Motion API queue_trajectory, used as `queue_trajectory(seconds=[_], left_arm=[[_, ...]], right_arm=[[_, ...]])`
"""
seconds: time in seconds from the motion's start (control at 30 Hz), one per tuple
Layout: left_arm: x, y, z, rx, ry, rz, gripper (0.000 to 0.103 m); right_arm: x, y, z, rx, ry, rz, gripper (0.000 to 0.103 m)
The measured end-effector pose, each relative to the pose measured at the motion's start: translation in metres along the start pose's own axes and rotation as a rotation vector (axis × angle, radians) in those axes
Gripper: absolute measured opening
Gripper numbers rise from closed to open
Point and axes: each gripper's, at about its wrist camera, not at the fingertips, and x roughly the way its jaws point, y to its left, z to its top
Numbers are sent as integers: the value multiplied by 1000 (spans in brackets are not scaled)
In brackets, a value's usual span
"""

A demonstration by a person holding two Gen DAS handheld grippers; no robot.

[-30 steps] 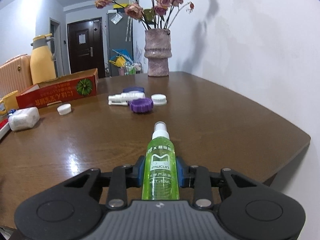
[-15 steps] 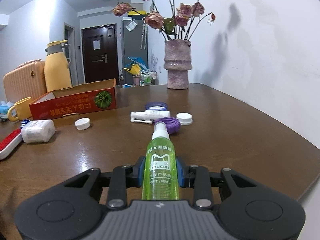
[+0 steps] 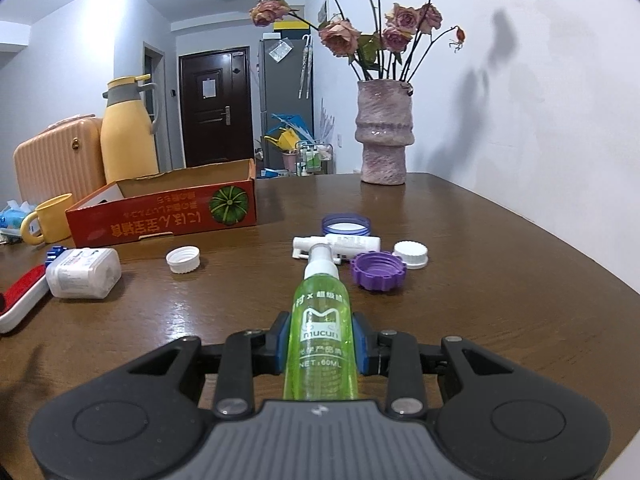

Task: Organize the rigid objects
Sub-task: 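Grasp the green spray bottle with the right tool while the left tool grasps the lint brush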

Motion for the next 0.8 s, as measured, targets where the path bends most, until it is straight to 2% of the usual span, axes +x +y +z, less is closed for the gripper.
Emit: queue_trajectory(seconds=[0.23,0.33,0.5,0.57,0.63,0.67,0.8], left_arm=[[31,3,11,-27,36,39,102],[37,6,14,-44,46,42,99],[42,3,14,-30,57,45,83],[45,3,13,-29,72,50,81],[50,4,12,-35,88,64,70],[53,6,12,-44,99,58,60],[55,11,11,-71,104,32,57]], right_arm=[[10,11,5,-10,0,14,30],[14,14,6,-11,3,20,30],[20,20,8,-11,8,33,30],[23,21,8,-9,11,37,30],[24,23,9,-9,11,44,30],[26,24,9,-10,12,47,30],[28,26,10,-10,11,59,30]])
